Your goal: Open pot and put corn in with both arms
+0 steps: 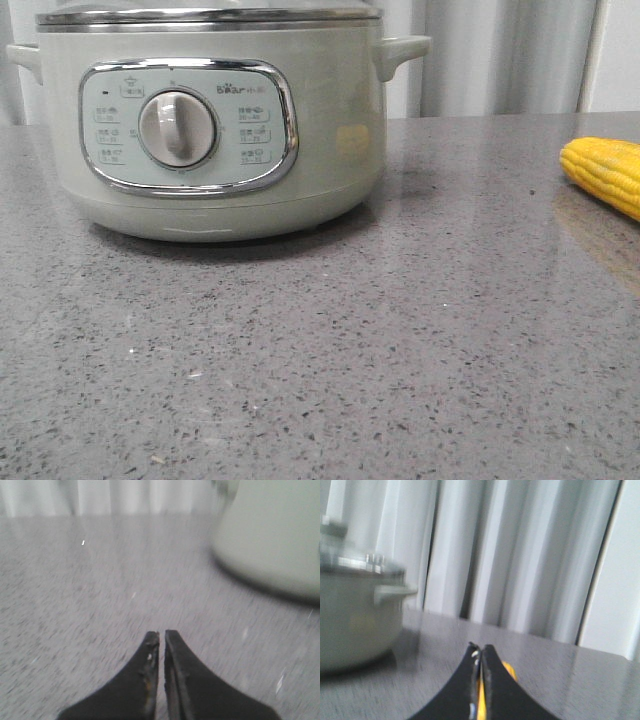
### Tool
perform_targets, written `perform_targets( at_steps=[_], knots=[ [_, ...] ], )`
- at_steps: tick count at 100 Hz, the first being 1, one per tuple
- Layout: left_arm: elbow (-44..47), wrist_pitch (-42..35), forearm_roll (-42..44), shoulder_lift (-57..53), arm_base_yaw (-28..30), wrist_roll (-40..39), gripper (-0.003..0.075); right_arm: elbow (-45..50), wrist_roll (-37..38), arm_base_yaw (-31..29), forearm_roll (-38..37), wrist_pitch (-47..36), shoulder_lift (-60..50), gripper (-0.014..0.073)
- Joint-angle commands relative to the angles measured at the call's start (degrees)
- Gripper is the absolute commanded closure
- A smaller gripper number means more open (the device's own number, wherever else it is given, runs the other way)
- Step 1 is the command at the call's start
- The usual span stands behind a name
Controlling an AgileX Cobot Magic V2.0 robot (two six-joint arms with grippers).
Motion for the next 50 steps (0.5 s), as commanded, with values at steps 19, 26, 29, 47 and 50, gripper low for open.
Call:
perform_targets(
  at_steps=[19, 26, 29, 47, 50],
  knots=[
    [0.4, -19.3, -23.5, -0.1, 0.1, -0.2, 0.0741, 0.0, -0.1, -0.4, 28.4, -6.5, -0.2, 0.0667],
    [0.3, -20.3, -30.0, -0.1, 0.1, -0.2, 0.0741, -0.6, -0.1, -0.4, 30.6, -6.6, 0.9, 0.0660],
    [0.1, -20.4, -32.8, -0.1, 0.1, -0.2, 0.0741, -1.3, -0.1, -0.4, 31.8, -6.4, 1.5, 0.0655],
    [-4.7, -15.1, -28.8, 1.0, 0.1, 4.3, 0.0740, -9.9, -0.4, -0.4, 34.6, 1.6, 5.5, 0.0655],
    [-6.4, -12.7, -27.6, 1.8, 0.1, 5.5, 0.0740, -12.4, -0.4, -0.4, 33.7, 4.6, 7.1, 0.0655]
  ],
)
